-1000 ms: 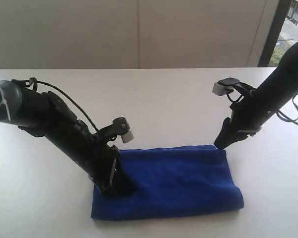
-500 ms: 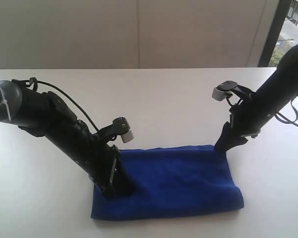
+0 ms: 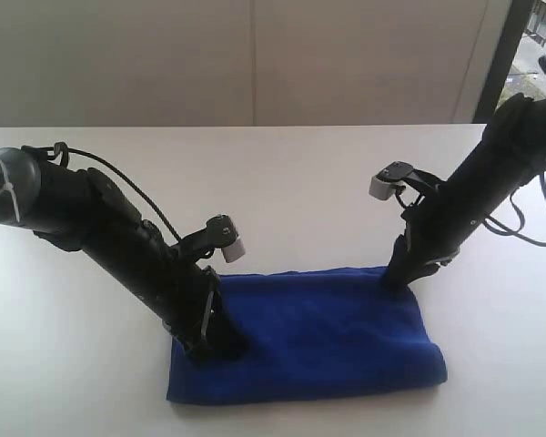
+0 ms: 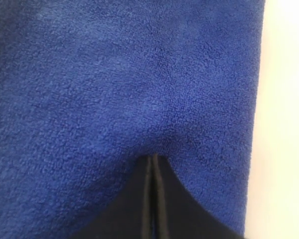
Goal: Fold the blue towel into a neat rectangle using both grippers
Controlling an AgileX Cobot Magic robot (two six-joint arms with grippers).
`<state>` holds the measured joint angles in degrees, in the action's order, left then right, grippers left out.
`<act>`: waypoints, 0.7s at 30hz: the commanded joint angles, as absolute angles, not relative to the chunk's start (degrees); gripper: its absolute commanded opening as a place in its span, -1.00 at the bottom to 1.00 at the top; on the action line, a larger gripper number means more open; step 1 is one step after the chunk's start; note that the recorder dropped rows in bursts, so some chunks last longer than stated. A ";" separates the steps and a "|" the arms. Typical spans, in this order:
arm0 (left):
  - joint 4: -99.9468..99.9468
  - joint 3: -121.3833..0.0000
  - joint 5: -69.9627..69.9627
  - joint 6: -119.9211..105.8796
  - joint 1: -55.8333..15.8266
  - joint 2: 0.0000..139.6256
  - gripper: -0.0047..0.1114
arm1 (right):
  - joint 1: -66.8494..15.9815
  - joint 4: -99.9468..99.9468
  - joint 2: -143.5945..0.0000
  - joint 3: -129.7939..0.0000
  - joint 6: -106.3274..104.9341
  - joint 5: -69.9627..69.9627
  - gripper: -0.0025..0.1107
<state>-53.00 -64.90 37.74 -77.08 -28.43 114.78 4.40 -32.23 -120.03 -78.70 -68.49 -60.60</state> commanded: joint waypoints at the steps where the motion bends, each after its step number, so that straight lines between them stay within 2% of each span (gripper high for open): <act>1: -51.84 -64.60 37.72 -76.84 -28.68 115.54 -0.92 | 4.40 -31.09 -120.06 -78.56 -68.71 -60.79 -0.61; 7: -51.84 -64.60 37.72 -76.84 -28.68 115.54 -0.92 | 4.40 -29.69 -120.06 -78.56 -68.71 -60.79 -0.95; 21: -51.84 -64.60 37.72 -76.84 -28.68 115.54 -0.92 | 4.40 -27.13 -117.00 -78.88 -65.91 -57.60 -0.96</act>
